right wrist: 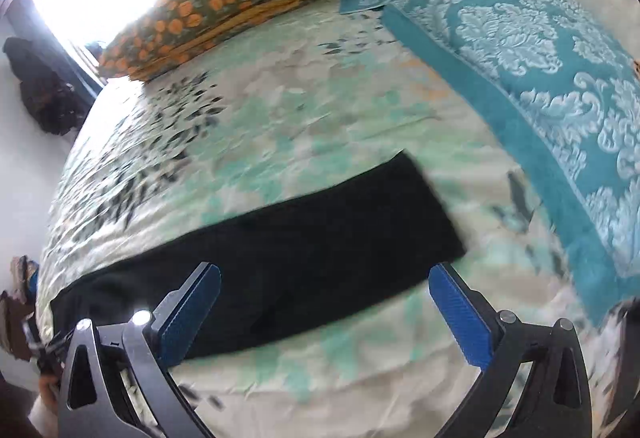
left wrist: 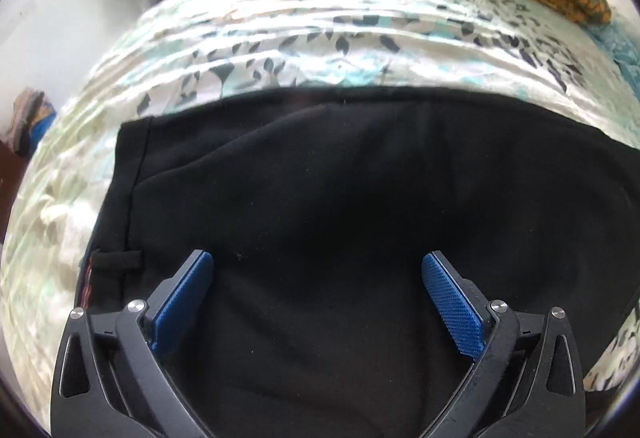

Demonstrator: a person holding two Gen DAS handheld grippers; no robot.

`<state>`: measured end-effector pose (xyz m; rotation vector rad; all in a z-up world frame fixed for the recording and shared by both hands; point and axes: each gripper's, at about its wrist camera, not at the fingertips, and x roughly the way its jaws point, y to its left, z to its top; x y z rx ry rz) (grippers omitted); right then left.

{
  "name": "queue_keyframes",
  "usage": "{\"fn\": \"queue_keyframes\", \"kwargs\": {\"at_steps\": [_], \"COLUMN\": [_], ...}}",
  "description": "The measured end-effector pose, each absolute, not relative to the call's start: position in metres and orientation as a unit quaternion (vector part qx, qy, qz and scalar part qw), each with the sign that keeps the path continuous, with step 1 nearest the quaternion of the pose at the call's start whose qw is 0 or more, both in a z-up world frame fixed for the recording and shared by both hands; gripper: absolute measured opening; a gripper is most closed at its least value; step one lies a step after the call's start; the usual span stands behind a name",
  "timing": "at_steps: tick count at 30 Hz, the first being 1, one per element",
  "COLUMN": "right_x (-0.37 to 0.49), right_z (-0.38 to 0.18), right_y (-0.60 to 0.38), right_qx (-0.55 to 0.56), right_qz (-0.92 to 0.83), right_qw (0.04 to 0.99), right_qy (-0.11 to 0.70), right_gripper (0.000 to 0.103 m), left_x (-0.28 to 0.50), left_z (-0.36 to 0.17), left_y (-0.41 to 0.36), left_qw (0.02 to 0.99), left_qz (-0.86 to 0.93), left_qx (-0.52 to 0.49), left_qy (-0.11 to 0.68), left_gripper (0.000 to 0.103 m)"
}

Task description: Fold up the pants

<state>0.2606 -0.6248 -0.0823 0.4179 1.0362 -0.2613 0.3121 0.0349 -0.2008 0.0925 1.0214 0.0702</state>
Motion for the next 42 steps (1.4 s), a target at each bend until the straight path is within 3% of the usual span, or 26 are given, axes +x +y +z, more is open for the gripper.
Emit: {"fn": "queue_keyframes", "kwargs": {"at_steps": [3, 6, 9, 11, 12, 13, 16, 21, 27, 34, 42], "right_x": [0.309, 0.337, 0.355, 0.363, 0.366, 0.369, 0.37, 0.331, 0.209, 0.074, 0.014], "right_z": [-0.11, -0.136, -0.164, -0.177, -0.183, -0.188, -0.19, -0.13, -0.052, -0.053, -0.042], "right_y": [-0.661, -0.679, -0.689, -0.696, -0.698, -0.701, -0.699, -0.674, -0.587, -0.526, -0.526], "right_qx": [0.193, 0.193, 0.188, 0.194, 0.198, 0.204, 0.192, 0.192, 0.134, 0.137, 0.163], "right_qz": [-0.125, -0.128, -0.158, -0.173, -0.177, -0.174, -0.167, -0.104, 0.008, 0.006, -0.047], "right_qw": [0.811, 0.797, 0.791, 0.787, 0.785, 0.783, 0.785, 0.839, 0.886, 0.889, 0.908], "right_qy": [0.538, 0.557, 0.56, 0.559, 0.56, 0.562, 0.564, 0.498, 0.444, 0.437, 0.384], "right_gripper": [0.102, 0.086, 0.08, 0.067, 0.055, 0.037, 0.013, 0.009, 0.008, 0.007, 0.007], "left_x": [0.303, 0.303, 0.3, 0.302, 0.303, 0.303, 0.305, 0.307, 0.322, 0.331, 0.371], "left_z": [-0.203, -0.205, -0.204, -0.204, -0.204, -0.204, -0.205, -0.204, -0.192, -0.169, -0.16], "left_y": [0.031, 0.034, 0.033, 0.034, 0.033, 0.032, 0.031, 0.033, 0.037, 0.018, -0.021], "left_qw": [0.884, 0.887, 0.889, 0.89, 0.89, 0.89, 0.889, 0.885, 0.85, 0.81, 0.753], "left_qz": [0.041, 0.042, 0.045, 0.045, 0.045, 0.045, 0.046, 0.044, 0.045, -0.041, -0.121], "left_qx": [0.057, 0.053, 0.058, 0.056, 0.056, 0.057, 0.057, 0.052, 0.04, -0.054, -0.177], "left_qy": [0.462, 0.457, 0.451, 0.451, 0.451, 0.451, 0.451, 0.46, 0.523, 0.582, 0.622], "left_gripper": [0.103, 0.103, 0.103, 0.103, 0.103, 0.103, 0.103, 0.103, 0.102, 0.102, 0.102]}}
